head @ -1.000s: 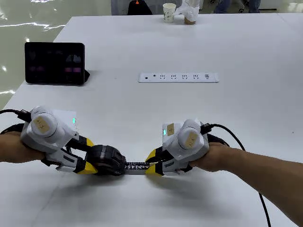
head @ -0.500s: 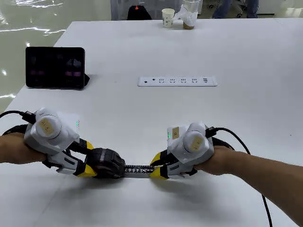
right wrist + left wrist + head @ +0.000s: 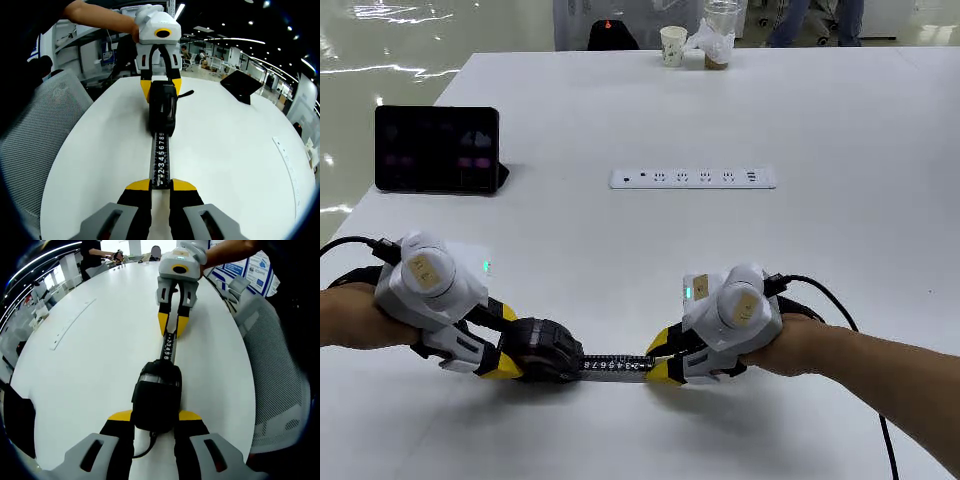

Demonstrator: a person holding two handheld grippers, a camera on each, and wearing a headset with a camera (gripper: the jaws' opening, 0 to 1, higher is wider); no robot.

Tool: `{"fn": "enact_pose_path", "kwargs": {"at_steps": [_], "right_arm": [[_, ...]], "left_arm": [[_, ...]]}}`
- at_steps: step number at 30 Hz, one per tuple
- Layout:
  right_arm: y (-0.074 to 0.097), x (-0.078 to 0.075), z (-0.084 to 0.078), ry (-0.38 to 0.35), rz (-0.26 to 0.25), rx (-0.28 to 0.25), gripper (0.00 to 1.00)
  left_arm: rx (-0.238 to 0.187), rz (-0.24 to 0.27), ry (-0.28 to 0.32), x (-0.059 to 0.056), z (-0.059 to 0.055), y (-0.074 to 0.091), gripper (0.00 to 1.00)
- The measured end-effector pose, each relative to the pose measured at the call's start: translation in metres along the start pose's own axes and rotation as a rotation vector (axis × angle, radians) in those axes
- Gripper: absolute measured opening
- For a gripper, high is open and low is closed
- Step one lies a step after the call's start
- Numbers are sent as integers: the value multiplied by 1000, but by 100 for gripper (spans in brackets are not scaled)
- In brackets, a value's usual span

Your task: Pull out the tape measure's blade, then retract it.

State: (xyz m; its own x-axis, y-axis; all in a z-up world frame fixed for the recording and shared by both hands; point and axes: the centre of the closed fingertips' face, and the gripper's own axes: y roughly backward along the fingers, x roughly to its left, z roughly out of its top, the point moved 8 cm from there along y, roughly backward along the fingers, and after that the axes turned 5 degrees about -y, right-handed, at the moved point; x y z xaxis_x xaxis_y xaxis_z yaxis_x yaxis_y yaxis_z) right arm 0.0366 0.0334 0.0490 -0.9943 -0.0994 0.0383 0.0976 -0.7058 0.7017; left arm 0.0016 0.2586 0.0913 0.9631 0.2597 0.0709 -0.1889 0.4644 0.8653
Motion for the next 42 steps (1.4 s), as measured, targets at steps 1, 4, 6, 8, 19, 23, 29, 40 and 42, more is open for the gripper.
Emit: {"fn": "enact_pose_path", "kwargs": {"at_steps": [1, 4, 6, 8, 19, 23, 29, 40, 42], "right_arm": [[1, 0, -1, -1, -1, 1, 9], [3, 0, -2, -2, -1, 4, 9], [4, 0, -3, -3, -3, 5, 9], [5, 0, -4, -5, -4, 7, 9], [11, 1, -10, -9, -6, 18, 9], [13, 1, -13, -12, -7, 19, 9], [19, 1, -18, -18, -9, 24, 9], [28, 0, -26, -23, -15, 30, 9], [29, 1, -27, -25, -14, 31, 9]], "left_arm": [[1, -1, 0, 0, 0, 0, 24], [6, -3, -1, 0, 0, 0, 24], [7, -4, 0, 0, 0, 0, 24], [9, -6, -1, 0, 0, 0, 24], [15, -6, -2, 0, -1, 1, 24], [16, -6, 0, -1, -1, 1, 24], [18, -6, -1, -1, 0, 1, 24], [22, -7, 3, -1, 0, 0, 24], [24, -7, 3, -1, 0, 0, 24]]}}
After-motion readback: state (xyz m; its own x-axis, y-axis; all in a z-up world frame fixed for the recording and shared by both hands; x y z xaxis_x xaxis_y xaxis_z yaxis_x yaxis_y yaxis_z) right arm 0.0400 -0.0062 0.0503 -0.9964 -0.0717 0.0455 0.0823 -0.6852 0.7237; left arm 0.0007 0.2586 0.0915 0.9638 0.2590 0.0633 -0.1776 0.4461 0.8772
